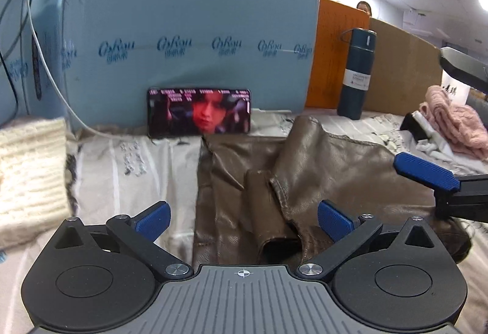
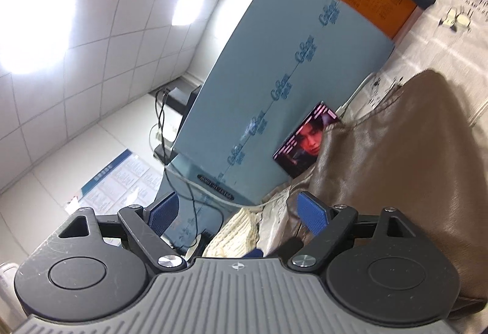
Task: Fold clothes
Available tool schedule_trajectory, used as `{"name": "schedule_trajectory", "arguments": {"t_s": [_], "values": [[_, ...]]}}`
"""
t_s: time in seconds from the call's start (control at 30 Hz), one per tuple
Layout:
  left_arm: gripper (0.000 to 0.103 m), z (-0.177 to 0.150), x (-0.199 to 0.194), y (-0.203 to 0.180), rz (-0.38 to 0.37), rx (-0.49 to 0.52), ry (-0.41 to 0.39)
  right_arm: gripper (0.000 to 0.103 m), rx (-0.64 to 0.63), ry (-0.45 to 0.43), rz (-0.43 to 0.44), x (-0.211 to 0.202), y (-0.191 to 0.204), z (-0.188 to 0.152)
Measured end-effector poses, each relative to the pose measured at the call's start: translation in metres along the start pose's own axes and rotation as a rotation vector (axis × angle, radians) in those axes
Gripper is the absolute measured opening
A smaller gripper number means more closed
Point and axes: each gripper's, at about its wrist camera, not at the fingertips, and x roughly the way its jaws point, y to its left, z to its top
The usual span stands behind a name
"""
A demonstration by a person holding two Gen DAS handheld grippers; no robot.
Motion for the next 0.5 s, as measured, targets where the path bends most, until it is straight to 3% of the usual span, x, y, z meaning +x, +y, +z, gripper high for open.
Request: {"name": "schedule_trajectory", "arguments": {"t_s": [0.13, 0.23, 0.5], "values": [[0.103, 0.0, 0.006, 0.017, -0.113, -0.127, 0.065, 0.092, -0.047, -0.082, -0.194, -0.014, -0.001, 0.012], [0.103, -0.001, 0.01, 0.025, -0.14, -0.196, 0.091, 0.092, -0.04, -0.138, -0.335, -0.025, -0.01, 0.021], [0.103, -0.001, 0.016, 0.036, -0.167, -0.281, 0.122, 0.093, 0.05, -0.093, -0.489, -0.025, -0.037, 0.029]]}}
